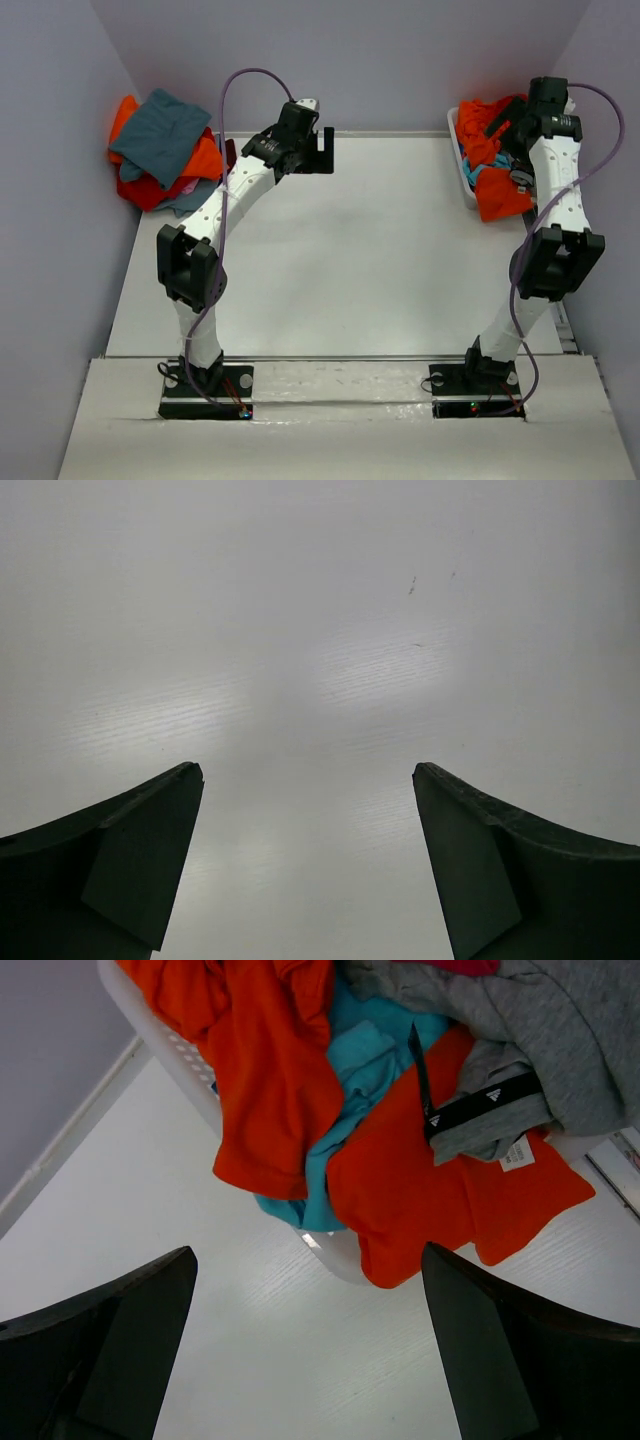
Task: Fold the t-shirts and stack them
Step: Grab crumpled tshirt from bin with the right arm
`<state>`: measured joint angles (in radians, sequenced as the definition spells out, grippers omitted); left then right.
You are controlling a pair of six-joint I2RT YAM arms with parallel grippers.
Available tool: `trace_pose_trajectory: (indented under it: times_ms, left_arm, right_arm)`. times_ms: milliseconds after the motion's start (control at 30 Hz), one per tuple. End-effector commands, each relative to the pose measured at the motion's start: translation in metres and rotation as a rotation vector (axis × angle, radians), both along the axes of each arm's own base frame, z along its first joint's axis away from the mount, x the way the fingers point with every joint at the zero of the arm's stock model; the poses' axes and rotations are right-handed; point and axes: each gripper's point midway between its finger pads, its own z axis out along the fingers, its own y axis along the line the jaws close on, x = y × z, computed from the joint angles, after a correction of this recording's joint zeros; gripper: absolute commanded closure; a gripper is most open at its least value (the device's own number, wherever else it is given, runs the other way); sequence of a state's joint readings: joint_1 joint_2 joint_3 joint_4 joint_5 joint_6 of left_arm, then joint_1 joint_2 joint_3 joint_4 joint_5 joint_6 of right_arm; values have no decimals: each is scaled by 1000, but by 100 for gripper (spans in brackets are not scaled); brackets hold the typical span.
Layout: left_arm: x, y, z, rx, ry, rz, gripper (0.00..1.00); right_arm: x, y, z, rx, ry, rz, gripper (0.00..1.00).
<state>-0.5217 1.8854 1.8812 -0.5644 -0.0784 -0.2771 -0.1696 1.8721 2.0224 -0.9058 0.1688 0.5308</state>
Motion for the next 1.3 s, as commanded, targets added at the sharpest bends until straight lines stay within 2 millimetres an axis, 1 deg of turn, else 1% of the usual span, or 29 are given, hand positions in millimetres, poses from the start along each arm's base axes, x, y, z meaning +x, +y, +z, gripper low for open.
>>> trace_pose_trajectory:
  times_ms: [0, 33, 67, 100, 133, 167, 200, 233, 267, 333, 400, 433, 467, 567, 633, 733, 833, 867, 900, 933, 1000, 1133, 1167, 1267]
  left_arm:
    - [7, -14, 28, -61, -56, -32, 1]
    - [8, -16, 27, -65, -53, -36, 1]
    - [11, -20, 20, -70, -35, -40, 1]
    - [11, -21, 20, -72, -30, -44, 1]
    - [13, -23, 23, -78, -34, -45, 1]
    - [14, -25, 18, -79, -20, -47, 1]
    - [15, -26, 18, -80, -21, -47, 1]
    - [16, -27, 20, -83, -23, -47, 1]
    - [17, -27, 16, -80, -15, -46, 1]
    - [18, -28, 14, -77, -10, -46, 1]
    - [19, -28, 11, -75, -5, -46, 1]
    - [19, -28, 12, -75, -6, -46, 1]
    - [22, -24, 11, -76, -4, -36, 1]
    - [22, -24, 9, -75, 2, -33, 1]
    - [22, -25, 8, -76, 2, -33, 1]
    - [25, -20, 8, -76, 4, -22, 1]
    - [25, -20, 9, -76, 2, -23, 1]
    - [22, -25, 8, -93, 14, -46, 1]
    - [24, -21, 8, -94, 14, -38, 1]
    - [23, -21, 8, -96, 17, -40, 1]
    - [23, -22, 8, -97, 18, -42, 1]
    - [21, -22, 7, -101, 23, -43, 1]
    - [21, -22, 9, -103, 21, -45, 1]
    - [20, -21, 10, -103, 19, -46, 1]
  right_arm:
    - [-1, -15, 2, -5, -17, -81, 0]
    - [-2, -15, -2, -4, -8, -85, 0]
    - [-2, -15, -6, -2, 1, -86, 0]
    - [-3, -15, -10, 0, 8, -87, 0]
    - [-6, -14, -20, 8, 31, -89, 0]
    - [-7, -13, -24, 11, 40, -87, 0]
    - [-8, -13, -29, 16, 48, -86, 0]
    - [-12, -10, -40, 29, 68, -80, 1]
    - [-14, -7, -47, 42, 80, -75, 1]
    - [-16, -2, -55, 63, 84, -61, 4]
    - [-28, 0, -68, 69, 108, -61, 5]
    - [-28, 0, -67, 65, 107, -65, 5]
    - [-32, -1, -71, 60, 119, -69, 6]
    - [-37, -5, -77, 39, 145, -78, 8]
    - [-38, -6, -76, 35, 149, -80, 11]
    - [-38, -5, -76, 38, 143, -82, 13]
    - [-37, -8, -76, 28, 145, -91, 20]
    - [-37, -8, -77, 26, 145, -93, 21]
    - [-36, -10, -77, 22, 147, -97, 22]
    - [-36, -10, -78, 20, 151, -99, 22]
    - [-34, -16, -84, 18, 161, -116, 23]
    - [-27, -18, -96, 20, 178, -122, 23]
    - [-25, -19, -103, 22, 190, -123, 24]
    - [-22, -18, -110, 31, 193, -124, 25]
